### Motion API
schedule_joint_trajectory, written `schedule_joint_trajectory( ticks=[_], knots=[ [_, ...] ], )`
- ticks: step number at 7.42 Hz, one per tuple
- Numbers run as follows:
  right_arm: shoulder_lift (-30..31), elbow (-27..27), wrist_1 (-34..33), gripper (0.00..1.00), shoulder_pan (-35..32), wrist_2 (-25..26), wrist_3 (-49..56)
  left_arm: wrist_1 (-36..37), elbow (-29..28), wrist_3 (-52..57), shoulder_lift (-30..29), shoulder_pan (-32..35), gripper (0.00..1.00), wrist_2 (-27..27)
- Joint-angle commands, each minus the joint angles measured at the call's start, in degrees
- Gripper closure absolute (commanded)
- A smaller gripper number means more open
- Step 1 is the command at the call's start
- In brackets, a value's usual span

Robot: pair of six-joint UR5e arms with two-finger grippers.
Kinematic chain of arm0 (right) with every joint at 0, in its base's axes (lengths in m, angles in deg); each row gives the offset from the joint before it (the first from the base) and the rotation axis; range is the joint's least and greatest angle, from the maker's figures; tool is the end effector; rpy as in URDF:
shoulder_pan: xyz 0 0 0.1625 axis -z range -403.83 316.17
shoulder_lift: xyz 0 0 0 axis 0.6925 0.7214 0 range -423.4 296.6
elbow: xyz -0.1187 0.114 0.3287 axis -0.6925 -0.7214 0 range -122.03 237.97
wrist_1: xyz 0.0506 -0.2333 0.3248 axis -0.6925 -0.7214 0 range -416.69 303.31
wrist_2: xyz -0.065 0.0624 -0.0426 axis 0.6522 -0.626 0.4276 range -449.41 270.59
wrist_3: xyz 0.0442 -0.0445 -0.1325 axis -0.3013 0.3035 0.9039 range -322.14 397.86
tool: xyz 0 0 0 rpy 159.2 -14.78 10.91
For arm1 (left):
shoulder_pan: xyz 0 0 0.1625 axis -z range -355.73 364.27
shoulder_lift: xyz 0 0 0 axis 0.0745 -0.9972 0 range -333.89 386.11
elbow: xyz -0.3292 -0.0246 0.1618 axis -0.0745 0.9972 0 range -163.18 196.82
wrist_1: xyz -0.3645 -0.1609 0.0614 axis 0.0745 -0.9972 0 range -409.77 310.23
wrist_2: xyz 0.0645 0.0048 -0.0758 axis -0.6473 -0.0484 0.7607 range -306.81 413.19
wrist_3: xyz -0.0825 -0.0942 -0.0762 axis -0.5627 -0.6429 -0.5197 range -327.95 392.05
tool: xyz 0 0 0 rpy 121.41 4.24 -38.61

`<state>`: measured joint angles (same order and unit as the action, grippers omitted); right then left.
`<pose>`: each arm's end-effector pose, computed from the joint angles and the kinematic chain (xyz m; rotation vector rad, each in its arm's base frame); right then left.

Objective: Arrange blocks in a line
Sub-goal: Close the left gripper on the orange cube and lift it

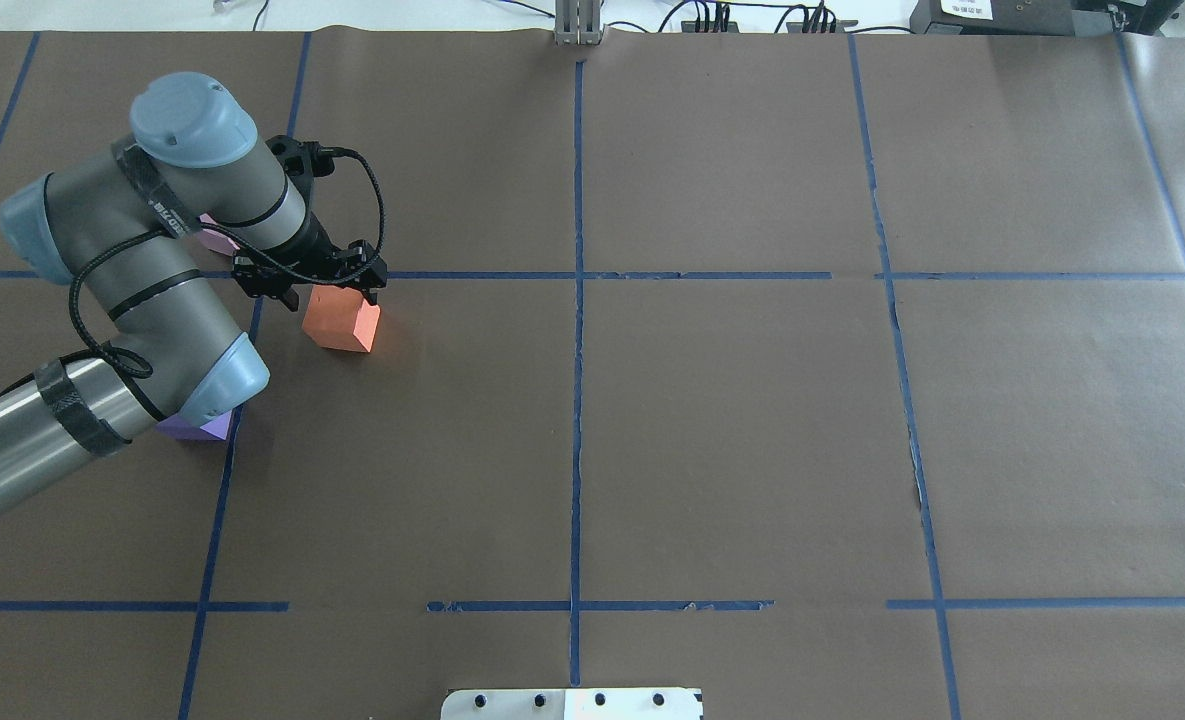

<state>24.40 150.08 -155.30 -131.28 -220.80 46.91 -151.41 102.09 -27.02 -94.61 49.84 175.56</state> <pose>0.0147 -0.4857 0.6185 -0.0308 -0.7257 -0.1663 0.4399 -0.5271 0.3491 -0.0317 0.8376 -0.0547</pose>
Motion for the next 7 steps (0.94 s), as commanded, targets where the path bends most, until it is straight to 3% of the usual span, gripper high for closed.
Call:
schedule_joint_trajectory(
  ticks=[1, 4, 5, 7],
  knots=[
    [0.0, 0.0, 0.0, 0.0, 0.0, 0.0, 0.0, -1.71, -1.24, -0.09, -0.04, -0.12, 0.0, -0.81],
    [0.0, 0.0, 0.0, 0.0, 0.0, 0.0, 0.0, -3.55, -1.16, 0.09, 0.66, -1.18, 0.03, -0.73],
    [0.0, 0.0, 0.0, 0.0, 0.0, 0.0, 0.0, -3.57, -1.16, 0.17, 0.66, -1.27, 0.22, -0.73],
    [0.0, 0.0, 0.0, 0.0, 0.0, 0.0, 0.0, -3.65, -0.73, 0.7, 1.01, -1.18, 0.83, -0.73]
  ],
)
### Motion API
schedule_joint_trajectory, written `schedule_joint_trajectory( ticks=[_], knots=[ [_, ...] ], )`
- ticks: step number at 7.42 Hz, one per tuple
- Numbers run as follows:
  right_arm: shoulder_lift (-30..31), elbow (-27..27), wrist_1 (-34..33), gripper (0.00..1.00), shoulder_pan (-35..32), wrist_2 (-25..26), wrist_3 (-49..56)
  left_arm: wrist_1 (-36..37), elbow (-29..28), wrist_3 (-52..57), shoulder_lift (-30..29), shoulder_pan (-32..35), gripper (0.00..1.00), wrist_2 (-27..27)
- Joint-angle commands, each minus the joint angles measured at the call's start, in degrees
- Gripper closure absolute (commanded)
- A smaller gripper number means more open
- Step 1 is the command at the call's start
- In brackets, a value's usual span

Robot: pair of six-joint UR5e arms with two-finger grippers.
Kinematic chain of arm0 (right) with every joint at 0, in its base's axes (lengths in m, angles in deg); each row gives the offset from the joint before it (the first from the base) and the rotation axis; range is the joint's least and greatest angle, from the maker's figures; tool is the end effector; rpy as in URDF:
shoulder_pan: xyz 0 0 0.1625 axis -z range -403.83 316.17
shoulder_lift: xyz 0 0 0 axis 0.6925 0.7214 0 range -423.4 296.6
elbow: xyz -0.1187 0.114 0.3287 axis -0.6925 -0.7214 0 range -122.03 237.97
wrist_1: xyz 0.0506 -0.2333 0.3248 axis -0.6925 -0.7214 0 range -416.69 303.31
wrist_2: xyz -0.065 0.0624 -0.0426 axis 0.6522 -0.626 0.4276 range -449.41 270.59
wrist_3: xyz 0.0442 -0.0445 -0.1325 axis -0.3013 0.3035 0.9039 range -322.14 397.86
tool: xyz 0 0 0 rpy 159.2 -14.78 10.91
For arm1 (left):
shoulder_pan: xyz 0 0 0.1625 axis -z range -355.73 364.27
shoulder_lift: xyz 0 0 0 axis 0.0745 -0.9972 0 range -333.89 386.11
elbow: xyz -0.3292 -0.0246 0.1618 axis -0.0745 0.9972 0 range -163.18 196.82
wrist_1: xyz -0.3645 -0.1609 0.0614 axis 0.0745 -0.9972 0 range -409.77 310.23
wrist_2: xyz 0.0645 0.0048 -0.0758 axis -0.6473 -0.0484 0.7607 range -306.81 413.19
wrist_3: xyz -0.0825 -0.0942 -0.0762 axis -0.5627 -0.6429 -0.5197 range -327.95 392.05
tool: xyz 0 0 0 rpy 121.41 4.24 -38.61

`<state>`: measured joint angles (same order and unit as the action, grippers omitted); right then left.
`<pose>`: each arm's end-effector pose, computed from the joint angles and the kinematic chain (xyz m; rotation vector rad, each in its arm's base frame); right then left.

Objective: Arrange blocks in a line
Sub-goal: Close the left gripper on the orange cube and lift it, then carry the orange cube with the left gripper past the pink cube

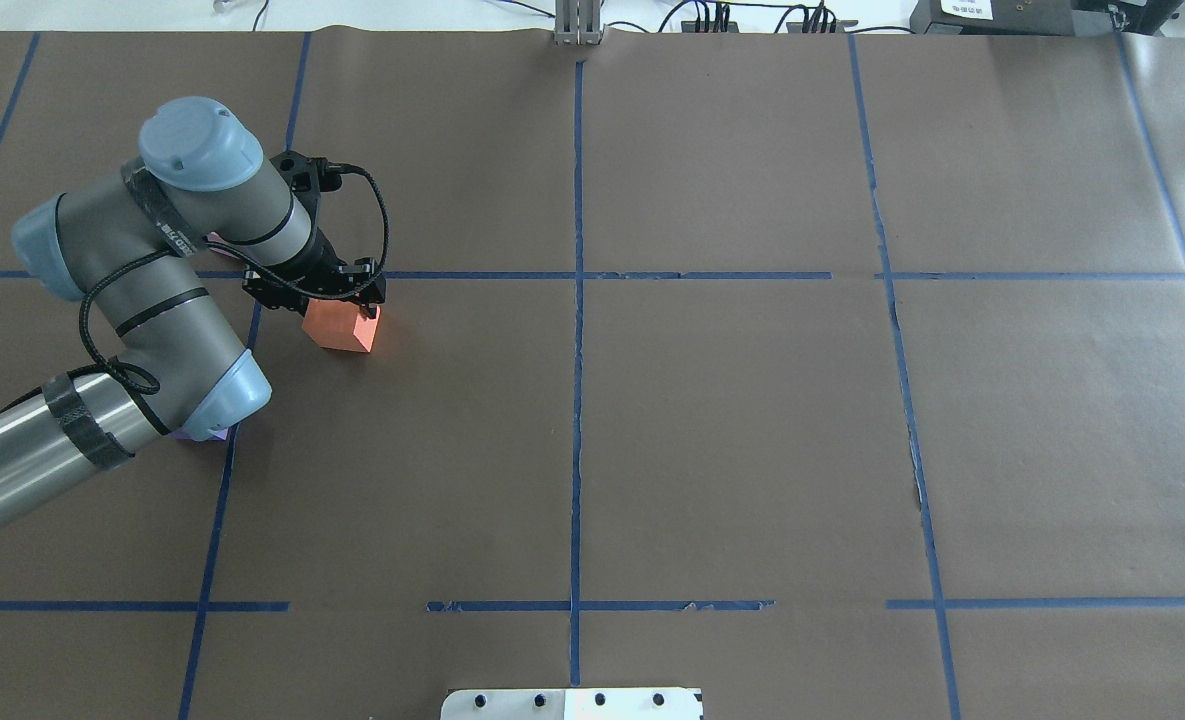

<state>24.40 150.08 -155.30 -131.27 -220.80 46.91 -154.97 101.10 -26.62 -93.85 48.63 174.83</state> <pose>0.0146 -0.4857 0.6185 -0.0309 -0.7257 -0.1665 0.4516 -0.5205 0.3579 -0.0070 0.8533 -0.0232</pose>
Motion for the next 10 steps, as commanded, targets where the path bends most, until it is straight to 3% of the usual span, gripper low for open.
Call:
schedule_joint_trajectory(
  ticks=[1, 2, 4, 6, 8, 10],
  knots=[
    [0.0, 0.0, 0.0, 0.0, 0.0, 0.0, 0.0, 0.17, 1.66, 0.39, 0.25, 0.9, 0.94, 0.09],
    [-0.09, 0.0, 0.0, 0.0, 0.08, 0.0, 0.0, 3.22, 5.67, 0.83, 0.95, 5.09, 0.94, 0.61],
    [0.0, 0.0, 0.0, 0.0, 0.0, 0.0, 0.0, 18.11, 16.21, 9.92, 1.83, 8.88, 0.94, 0.71],
    [0.0, 0.0, 0.0, 0.0, 0.0, 0.0, 0.0, 27.82, 21.16, 21.41, 2.35, 16.7, 0.93, 1.58],
    [0.0, 0.0, 0.0, 0.0, 0.0, 0.0, 0.0, 28.75, 21.45, 28.67, 8.48, 20.06, 0.93, 4.55],
    [0.0, 0.0, 0.0, 0.0, 0.0, 0.0, 0.0, 24.81, 17.08, 28.26, 10.44, 19.99, 0.93, 6.51]
  ],
)
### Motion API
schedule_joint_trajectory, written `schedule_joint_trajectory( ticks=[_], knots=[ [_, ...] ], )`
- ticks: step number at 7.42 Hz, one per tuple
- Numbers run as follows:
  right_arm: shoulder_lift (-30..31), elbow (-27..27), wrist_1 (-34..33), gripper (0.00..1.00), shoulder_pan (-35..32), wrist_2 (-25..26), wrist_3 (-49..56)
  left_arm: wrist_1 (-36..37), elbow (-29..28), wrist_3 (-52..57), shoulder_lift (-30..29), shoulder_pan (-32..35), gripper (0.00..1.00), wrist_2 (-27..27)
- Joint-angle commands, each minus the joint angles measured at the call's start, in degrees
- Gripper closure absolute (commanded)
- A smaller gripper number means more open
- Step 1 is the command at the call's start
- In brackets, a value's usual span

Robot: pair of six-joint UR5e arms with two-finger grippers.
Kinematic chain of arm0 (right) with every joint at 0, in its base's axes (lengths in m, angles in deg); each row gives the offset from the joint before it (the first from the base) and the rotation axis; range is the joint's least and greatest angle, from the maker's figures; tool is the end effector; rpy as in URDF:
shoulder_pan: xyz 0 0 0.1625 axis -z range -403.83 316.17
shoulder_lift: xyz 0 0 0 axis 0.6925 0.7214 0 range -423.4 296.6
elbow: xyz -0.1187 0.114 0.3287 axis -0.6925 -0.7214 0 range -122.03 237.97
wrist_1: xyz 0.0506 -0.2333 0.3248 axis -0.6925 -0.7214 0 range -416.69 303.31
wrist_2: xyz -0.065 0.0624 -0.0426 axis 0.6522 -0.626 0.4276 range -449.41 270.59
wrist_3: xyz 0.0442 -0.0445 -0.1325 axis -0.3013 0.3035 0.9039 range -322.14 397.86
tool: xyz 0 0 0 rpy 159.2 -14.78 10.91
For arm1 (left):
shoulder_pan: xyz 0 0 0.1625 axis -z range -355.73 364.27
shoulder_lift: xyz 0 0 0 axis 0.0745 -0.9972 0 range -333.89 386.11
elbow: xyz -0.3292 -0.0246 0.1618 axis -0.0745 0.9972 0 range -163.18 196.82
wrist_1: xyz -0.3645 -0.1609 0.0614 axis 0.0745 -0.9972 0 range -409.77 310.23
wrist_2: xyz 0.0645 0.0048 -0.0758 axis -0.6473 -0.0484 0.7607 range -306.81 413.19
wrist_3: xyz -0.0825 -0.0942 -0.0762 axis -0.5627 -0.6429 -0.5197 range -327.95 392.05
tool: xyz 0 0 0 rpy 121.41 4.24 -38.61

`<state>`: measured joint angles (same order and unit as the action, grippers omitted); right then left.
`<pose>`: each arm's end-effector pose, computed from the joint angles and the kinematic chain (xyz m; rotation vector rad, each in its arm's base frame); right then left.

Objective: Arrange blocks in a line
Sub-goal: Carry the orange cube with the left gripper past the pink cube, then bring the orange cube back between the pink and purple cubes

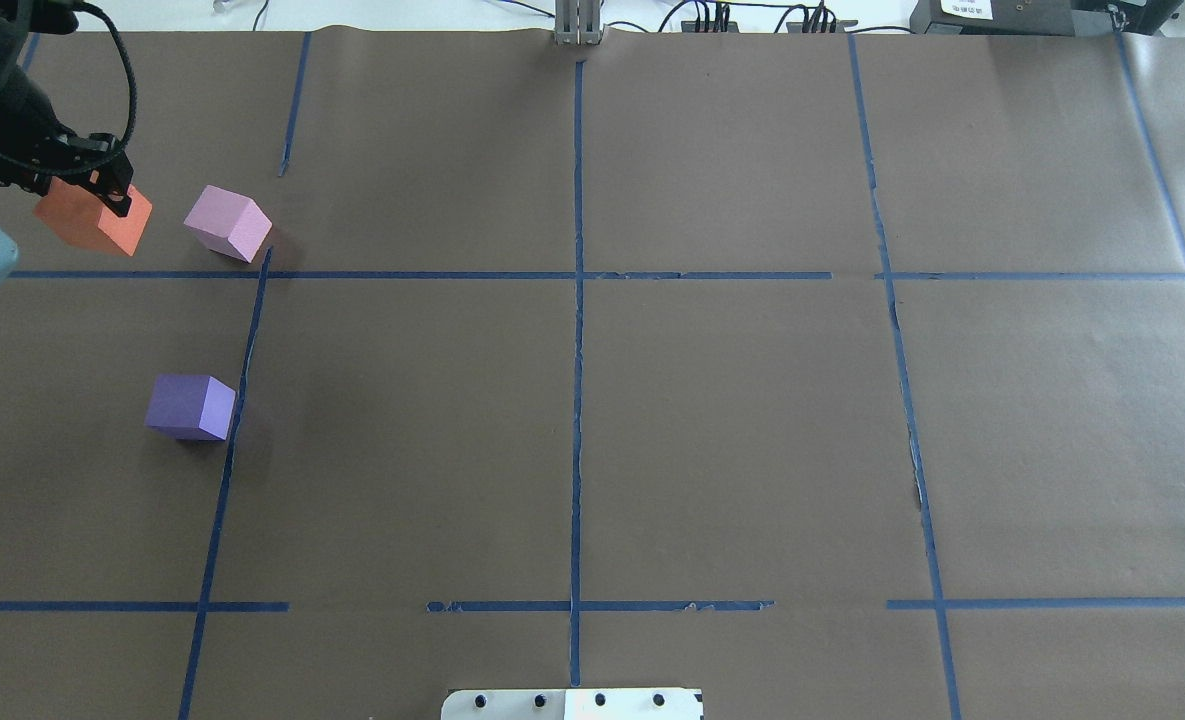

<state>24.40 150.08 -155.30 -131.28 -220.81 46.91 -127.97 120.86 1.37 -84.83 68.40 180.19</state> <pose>0.0147 -0.4857 0.6184 -0.0308 -0.7259 -0.1663 0.2128 -0.5423 0.3562 0.0422 0.7453 0.0508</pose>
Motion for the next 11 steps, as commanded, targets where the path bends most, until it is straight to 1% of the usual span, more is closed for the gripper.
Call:
schedule_joint_trajectory(
  ticks=[1, 3, 4, 7, 8, 10, 11],
  knots=[
    [0.0, 0.0, 0.0, 0.0, 0.0, 0.0, 0.0, -5.0, -5.75, -0.17, 1.08, 0.03, 0.93, 1.23],
    [0.0, 0.0, 0.0, 0.0, 0.0, 0.0, 0.0, -13.42, -11.2, -6.38, 0.72, -0.24, 0.93, 1.32],
    [0.0, 0.0, 0.0, 0.0, 0.0, 0.0, 0.0, -16.42, -13.23, -8.5, 0.72, -0.84, 0.93, 1.24],
    [0.0, 0.0, 0.0, 0.0, 0.0, 0.0, 0.0, -22.84, -15.7, -13.69, 0.81, -7.68, 0.93, 1.23],
    [0.0, 0.0, 0.0, 0.0, 0.0, 0.0, 0.0, -25.3, -16.76, -15.28, 0.81, -8.92, 0.93, 1.23],
    [0.0, 0.0, 0.0, 0.0, 0.0, 0.0, 0.0, -25.68, -17.03, -15.73, 0.81, -9.38, 0.93, 1.15],
    [0.0, 0.0, 0.0, 0.0, 0.0, 0.0, 0.0, -25.68, -17.12, -15.73, 0.98, -9.81, 0.91, 1.23]
  ],
)
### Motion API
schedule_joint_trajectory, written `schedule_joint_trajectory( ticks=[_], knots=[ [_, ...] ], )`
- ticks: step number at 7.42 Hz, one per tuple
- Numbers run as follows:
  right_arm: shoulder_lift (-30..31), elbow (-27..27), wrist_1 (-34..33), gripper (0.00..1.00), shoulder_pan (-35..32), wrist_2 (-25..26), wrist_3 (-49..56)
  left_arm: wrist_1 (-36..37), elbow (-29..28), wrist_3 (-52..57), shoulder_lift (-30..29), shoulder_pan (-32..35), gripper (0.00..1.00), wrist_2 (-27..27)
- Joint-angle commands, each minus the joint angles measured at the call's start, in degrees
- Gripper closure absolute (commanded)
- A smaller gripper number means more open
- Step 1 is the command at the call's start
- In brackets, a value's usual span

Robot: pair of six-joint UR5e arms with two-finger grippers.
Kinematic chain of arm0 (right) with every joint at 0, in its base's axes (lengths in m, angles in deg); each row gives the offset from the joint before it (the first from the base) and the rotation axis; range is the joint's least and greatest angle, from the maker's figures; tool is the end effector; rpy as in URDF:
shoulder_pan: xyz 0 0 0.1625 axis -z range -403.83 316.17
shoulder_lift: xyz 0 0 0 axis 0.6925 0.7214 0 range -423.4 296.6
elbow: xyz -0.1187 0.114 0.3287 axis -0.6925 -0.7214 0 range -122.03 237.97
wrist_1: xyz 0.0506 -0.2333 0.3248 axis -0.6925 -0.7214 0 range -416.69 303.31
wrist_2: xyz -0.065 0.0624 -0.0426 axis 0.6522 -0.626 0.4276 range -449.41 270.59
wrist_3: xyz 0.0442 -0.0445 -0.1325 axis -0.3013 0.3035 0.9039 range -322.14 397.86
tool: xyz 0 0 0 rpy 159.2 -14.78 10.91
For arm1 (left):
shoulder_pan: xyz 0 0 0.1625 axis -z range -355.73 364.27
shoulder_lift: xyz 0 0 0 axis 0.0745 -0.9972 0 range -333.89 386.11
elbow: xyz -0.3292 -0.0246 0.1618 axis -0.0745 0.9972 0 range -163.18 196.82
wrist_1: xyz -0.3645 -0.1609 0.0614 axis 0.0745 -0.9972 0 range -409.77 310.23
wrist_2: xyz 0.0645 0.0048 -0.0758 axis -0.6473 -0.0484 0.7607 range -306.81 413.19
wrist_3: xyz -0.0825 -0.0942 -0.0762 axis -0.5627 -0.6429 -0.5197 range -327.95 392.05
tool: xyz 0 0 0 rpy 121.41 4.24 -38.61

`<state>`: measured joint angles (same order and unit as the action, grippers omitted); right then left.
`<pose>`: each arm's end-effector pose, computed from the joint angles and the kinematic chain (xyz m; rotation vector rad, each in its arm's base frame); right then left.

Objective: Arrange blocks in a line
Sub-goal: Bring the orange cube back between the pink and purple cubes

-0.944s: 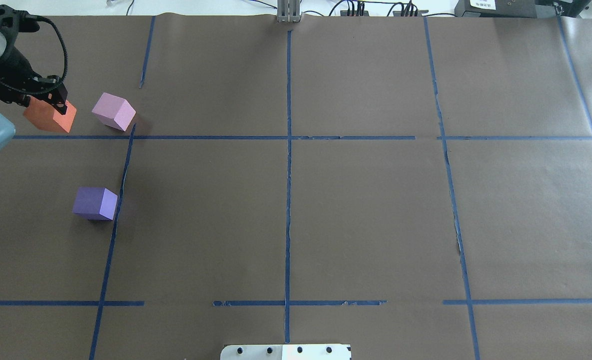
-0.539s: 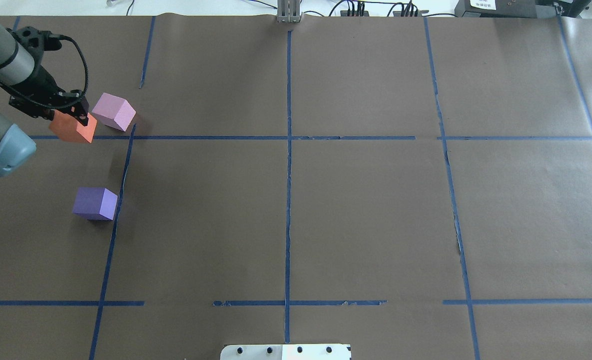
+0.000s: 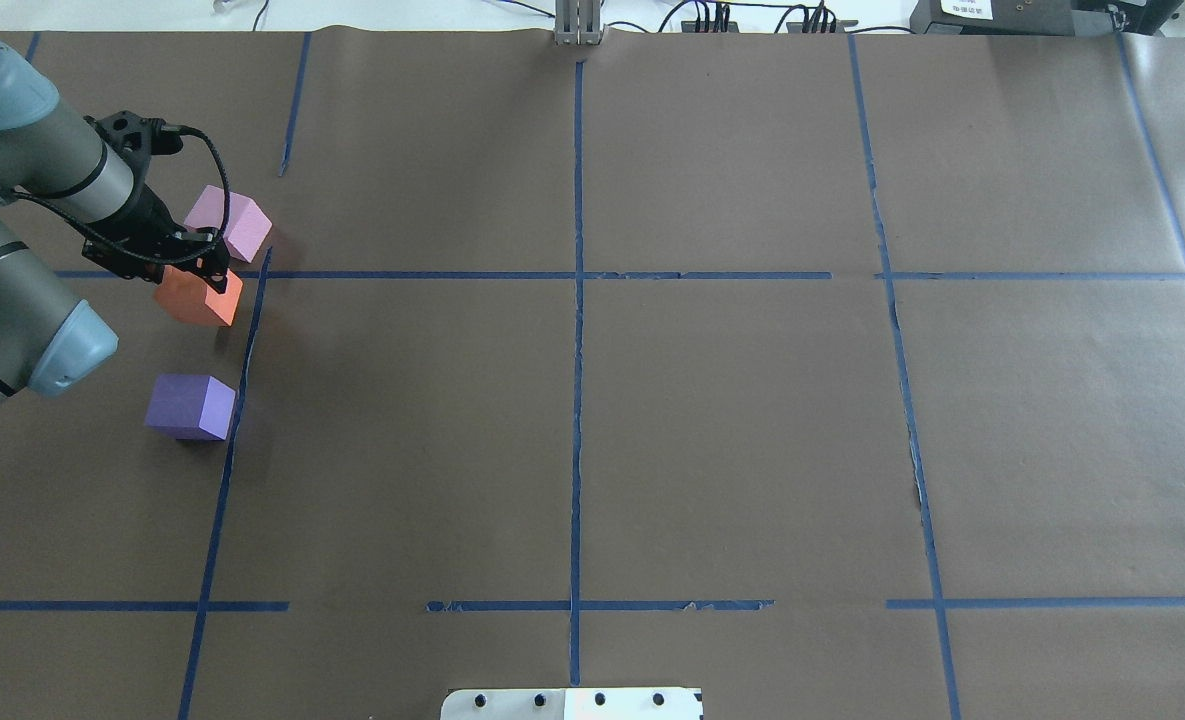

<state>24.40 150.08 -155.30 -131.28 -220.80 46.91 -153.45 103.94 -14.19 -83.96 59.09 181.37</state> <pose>0.0147 -0.4857 0.6185 -0.0308 -0.7257 -0.1663 0.3305 -0.5431 0.4432 -0.0307 0.8297 -0.0021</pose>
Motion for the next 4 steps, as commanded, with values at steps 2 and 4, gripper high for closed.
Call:
schedule_joint_trajectory(
  ticks=[2, 4],
  knots=[
    [0.0, 0.0, 0.0, 0.0, 0.0, 0.0, 0.0, -0.2, -0.81, -0.17, 0.38, -0.85, 0.86, 0.06],
    [0.0, 0.0, 0.0, 0.0, 0.0, 0.0, 0.0, -0.29, -1.44, -0.08, 0.29, -1.02, 0.84, 0.06]
  ],
)
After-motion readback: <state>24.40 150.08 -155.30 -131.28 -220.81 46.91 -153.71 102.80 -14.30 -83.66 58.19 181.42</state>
